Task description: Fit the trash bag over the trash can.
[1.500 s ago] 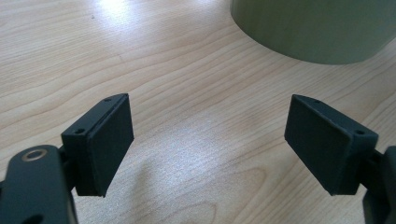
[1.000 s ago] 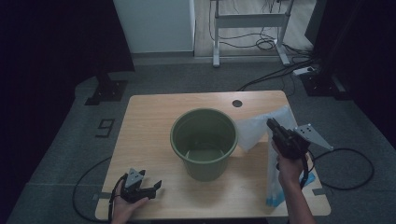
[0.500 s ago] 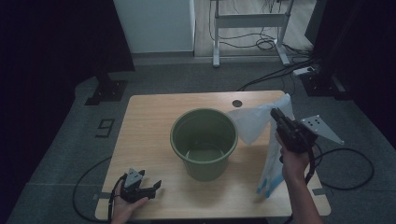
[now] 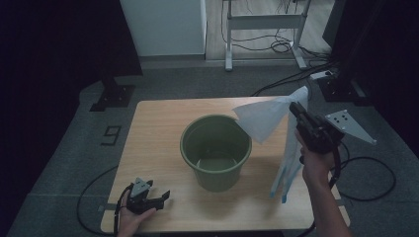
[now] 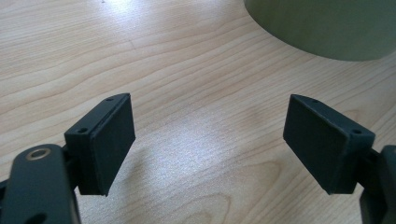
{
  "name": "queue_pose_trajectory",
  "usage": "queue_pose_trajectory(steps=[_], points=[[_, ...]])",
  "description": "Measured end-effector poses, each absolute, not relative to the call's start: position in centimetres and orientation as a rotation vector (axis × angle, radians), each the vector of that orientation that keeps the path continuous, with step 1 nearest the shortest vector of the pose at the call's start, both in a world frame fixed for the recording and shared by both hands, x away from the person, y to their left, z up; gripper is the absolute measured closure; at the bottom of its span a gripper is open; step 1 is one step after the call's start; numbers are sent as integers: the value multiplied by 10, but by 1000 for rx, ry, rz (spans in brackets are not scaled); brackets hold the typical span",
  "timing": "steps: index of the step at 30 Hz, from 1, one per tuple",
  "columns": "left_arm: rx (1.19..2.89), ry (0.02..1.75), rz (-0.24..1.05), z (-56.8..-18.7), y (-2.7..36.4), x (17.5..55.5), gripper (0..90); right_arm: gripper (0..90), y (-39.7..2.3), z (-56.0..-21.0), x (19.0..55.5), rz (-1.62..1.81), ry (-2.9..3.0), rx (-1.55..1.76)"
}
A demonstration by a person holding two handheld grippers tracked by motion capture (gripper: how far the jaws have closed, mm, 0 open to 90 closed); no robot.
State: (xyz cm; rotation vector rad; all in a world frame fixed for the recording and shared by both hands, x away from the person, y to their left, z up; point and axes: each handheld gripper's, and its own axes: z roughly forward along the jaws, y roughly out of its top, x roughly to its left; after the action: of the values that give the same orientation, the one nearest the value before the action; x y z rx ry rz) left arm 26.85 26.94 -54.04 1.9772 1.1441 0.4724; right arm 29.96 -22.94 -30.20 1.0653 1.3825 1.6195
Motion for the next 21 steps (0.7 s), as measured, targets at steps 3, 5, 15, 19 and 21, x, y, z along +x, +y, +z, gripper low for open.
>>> queue_pose_trajectory(steps=[3,5,15,19,21], points=[[1974,1144,468,-539,271,269,166,889,-228,-298,297,1627,1378,1054],[1972,1145,468,-539,271,269,166,889,-226,-297,296,1632,1375,1047],[1978,1145,459,-539,271,269,169,889,-224,-283,290,1641,1369,1015],[1977,1147,461,-539,271,269,169,889,-222,-277,286,1646,1368,995],[1973,1148,463,-539,272,270,169,889,-218,-274,284,1642,1378,981]])
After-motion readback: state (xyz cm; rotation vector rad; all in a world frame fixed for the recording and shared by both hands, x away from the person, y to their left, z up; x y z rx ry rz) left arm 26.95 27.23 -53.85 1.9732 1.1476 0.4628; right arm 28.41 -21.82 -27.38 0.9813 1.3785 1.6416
